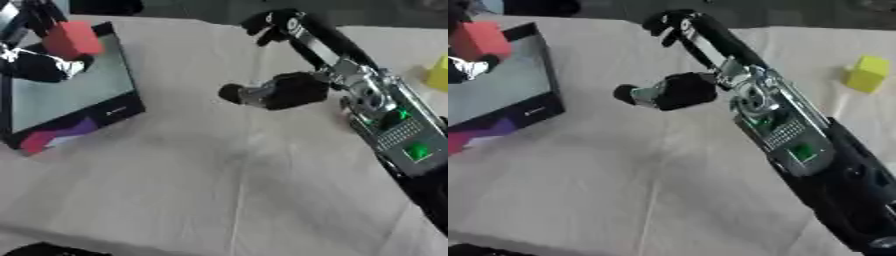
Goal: Pick up the objects with one hand, pass them to the other hand, and then place them into the box on the other side of the table.
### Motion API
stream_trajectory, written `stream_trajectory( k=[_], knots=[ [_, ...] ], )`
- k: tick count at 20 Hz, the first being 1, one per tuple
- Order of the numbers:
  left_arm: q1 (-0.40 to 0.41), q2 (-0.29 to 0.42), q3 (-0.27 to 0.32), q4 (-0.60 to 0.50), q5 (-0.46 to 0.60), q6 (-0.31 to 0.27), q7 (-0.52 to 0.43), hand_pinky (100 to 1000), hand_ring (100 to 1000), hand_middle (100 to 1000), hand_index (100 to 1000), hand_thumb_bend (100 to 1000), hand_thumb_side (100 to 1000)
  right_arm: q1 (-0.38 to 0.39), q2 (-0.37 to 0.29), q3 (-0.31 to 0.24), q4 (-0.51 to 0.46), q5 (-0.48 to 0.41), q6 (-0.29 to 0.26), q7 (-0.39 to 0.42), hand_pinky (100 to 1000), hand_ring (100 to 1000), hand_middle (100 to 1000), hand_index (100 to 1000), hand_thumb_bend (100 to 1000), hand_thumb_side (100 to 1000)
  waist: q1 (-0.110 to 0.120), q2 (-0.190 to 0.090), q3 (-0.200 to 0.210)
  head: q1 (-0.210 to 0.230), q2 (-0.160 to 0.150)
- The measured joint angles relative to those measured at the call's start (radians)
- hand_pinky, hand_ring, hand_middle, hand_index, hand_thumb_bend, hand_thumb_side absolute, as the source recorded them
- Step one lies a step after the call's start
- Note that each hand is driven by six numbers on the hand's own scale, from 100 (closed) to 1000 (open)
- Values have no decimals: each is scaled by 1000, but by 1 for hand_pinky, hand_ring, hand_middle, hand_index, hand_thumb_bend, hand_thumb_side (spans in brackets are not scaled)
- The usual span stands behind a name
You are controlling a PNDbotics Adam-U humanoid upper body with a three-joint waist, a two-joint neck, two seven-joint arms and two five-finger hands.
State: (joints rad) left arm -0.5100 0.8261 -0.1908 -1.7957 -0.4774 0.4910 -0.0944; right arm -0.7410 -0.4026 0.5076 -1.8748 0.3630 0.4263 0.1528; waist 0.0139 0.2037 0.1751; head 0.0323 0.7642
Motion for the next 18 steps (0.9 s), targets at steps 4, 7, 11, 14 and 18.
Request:
stream_trajectory(
  k=[4,7,11,14,18],
  knots=[
    [-1,0,10,66,-4,4,13,679,508,388,424,432,100,-4,0,-4,-6,-5,1,-6,864,764,761,836,645,452,-9,0,-1,24,0],
    [-8,-1,14,124,-8,2,19,681,514,399,436,427,100,-7,0,-7,-11,-8,1,-9,864,763,761,836,645,452,-11,0,-2,38,0],
    [-25,-19,15,199,-6,-6,27,691,520,408,456,435,100,-7,0,-13,-12,-10,4,-13,864,763,760,836,645,453,-17,0,-4,56,0],
    [-44,-34,15,256,1,-19,33,705,541,448,503,554,100,-7,0,-13,-12,-13,4,-14,864,763,760,835,644,452,-20,0,-5,64,0],
    [-69,-55,15,333,1,-47,40,735,590,498,572,723,212,-7,0,-15,-12,-14,5,-18,864,762,760,835,644,454,-24,0,-8,65,0]
  ],
)
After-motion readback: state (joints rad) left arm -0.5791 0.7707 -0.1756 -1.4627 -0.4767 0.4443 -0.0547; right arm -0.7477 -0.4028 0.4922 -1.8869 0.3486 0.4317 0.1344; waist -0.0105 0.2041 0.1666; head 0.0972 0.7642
